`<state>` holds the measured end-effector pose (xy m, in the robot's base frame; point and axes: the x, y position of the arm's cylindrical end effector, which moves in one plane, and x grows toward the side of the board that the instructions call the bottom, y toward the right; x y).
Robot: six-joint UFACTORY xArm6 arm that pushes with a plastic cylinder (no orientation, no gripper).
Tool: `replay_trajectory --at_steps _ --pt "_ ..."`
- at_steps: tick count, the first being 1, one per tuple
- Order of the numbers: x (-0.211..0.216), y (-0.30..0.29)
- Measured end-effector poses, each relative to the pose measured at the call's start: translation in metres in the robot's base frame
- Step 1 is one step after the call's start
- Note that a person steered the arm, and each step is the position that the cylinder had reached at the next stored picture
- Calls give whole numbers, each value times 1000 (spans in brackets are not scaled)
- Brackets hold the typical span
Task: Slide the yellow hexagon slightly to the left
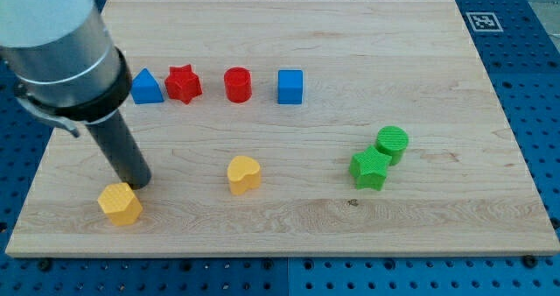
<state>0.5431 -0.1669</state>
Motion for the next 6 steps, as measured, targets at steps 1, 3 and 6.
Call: replay_trajectory --at_steps 1,3,6 --pt "18 20" --pt "41 6" --pt "51 37"
